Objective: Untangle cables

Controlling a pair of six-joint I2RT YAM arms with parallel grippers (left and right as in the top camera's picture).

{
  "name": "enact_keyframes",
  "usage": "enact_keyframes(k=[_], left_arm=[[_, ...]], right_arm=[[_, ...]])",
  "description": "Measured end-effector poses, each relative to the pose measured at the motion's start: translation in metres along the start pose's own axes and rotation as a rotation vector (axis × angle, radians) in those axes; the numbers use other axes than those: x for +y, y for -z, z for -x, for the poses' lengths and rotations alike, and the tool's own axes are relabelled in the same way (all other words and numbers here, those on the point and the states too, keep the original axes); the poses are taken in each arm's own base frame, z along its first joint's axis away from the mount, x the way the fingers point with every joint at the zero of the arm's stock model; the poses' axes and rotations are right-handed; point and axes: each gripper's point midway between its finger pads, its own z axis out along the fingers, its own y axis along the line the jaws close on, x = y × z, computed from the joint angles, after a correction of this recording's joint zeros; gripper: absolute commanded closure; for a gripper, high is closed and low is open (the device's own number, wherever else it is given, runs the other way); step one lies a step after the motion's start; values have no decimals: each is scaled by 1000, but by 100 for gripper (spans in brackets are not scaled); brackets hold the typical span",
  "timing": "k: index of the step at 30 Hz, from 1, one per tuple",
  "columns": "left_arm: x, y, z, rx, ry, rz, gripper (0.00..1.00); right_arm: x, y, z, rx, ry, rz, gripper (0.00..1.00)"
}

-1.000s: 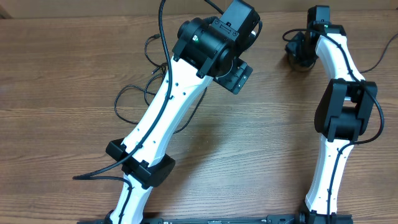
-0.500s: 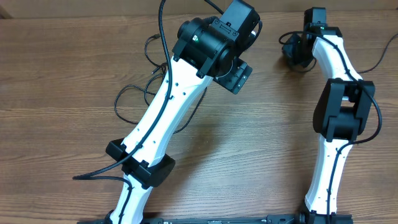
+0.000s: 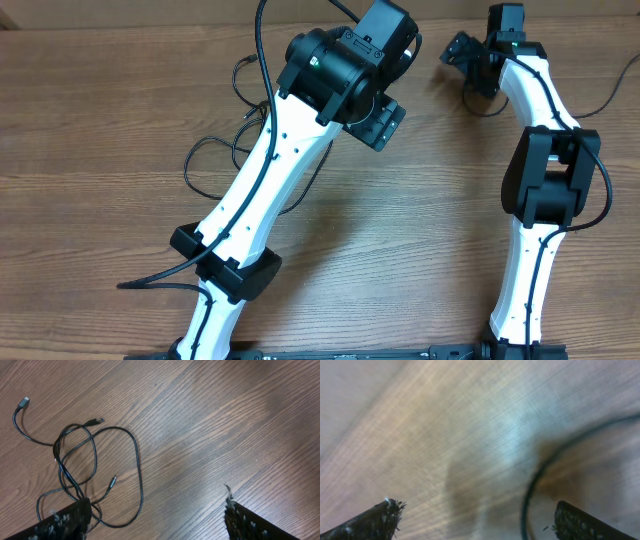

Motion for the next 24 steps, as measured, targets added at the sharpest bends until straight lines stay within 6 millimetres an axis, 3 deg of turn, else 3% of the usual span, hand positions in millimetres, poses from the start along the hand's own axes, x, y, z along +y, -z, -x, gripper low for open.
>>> enact_keyframes(k=[7,12,14,16,17,18,19,24], left_arm=[[0,0,0,0,-19,0,16],[0,0,0,0,-20,0,16],[0,0,0,-1,-22,0,15],[0,0,0,0,-23,0,16],[0,0,0,0,-23,0,15],[0,0,0,0,-23,0,15],[0,0,0,0,-23,0,16],[0,0,0,0,-23,0,16]], right_arm=[[5,0,10,-42,20,17,6],[-6,-18,0,-20,21,-10,6],[-6,-21,1,-26,27,-10,10],[-7,-23,-1,-22,31,-14,25],[-8,-23,-1,-22,35,-15,70],[-9,-25,-2,-20,40,-17,92],[-10,-26,-3,-15,39,-18,96],[-18,-30,-11,19,53,-38,96]])
